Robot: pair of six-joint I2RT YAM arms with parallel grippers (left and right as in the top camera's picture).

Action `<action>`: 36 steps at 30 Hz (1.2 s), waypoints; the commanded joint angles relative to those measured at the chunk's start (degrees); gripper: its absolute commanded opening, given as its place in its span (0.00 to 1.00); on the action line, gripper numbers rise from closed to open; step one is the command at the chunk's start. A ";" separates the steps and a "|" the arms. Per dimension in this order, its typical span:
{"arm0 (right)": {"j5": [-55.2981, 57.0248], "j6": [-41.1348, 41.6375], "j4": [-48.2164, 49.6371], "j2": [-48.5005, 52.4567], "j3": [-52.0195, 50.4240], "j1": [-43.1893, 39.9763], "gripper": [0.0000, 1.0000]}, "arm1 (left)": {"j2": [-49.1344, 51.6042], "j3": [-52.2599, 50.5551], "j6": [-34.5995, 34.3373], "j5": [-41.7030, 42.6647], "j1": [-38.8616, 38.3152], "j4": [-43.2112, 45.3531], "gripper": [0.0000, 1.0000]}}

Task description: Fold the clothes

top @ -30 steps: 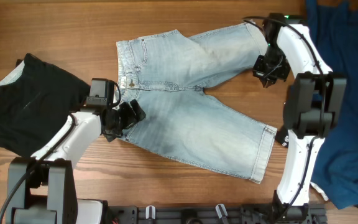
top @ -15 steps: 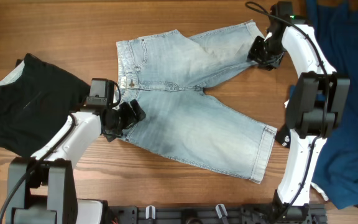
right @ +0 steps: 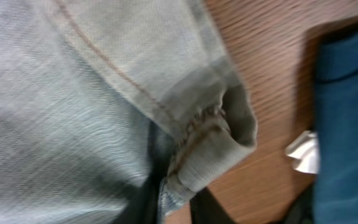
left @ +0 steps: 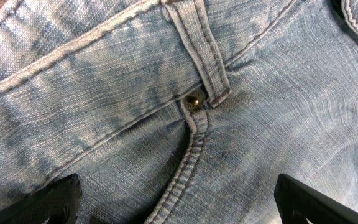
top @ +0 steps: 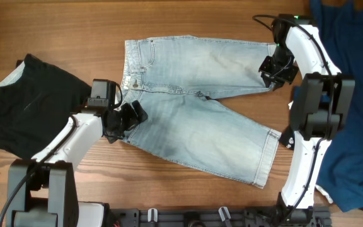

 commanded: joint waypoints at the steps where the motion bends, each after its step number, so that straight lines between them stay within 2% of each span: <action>1: 4.28 -2.34 -0.94 -0.63 0.11 -0.33 0.36 | 1.31 -1.38 0.92 -1.66 -0.09 0.76 1.00; 4: 3.98 -2.47 -3.34 -1.03 0.13 -0.68 0.34 | 0.94 -1.36 1.25 -1.68 -0.07 0.57 1.00; 6: 0.98 -4.96 -3.76 -3.32 0.13 -0.87 0.33 | -0.83 -0.63 4.26 -1.68 0.55 0.09 1.00; 11: -3.80 -4.90 -1.92 -16.41 0.11 -1.90 0.36 | -11.74 2.16 6.82 -2.47 2.47 -5.60 1.00; 13: -3.98 -4.85 -2.78 -21.14 0.11 -1.88 0.38 | -15.63 2.16 6.80 -5.16 2.51 -9.35 1.00; 17: -6.71 -5.18 -5.55 -27.10 -1.36 -1.77 0.40 | -15.78 1.95 6.47 -7.65 2.51 -14.75 1.00; 21: -10.47 -5.53 -4.07 -33.64 -12.00 -1.55 0.39 | -12.61 1.95 6.49 -7.61 2.51 -14.95 1.00; 28: -17.27 -4.48 5.11 -50.10 -42.01 0.44 0.36 | -8.94 1.95 4.96 -7.13 2.49 -14.95 1.00; 33: -17.49 3.02 17.53 -50.66 -59.76 5.73 0.34 | -8.94 1.95 4.98 -6.99 2.49 -14.69 1.00; 36: -17.51 5.70 25.92 -50.66 -66.23 6.19 0.31 | -8.94 1.95 4.98 -6.99 2.49 -14.71 1.00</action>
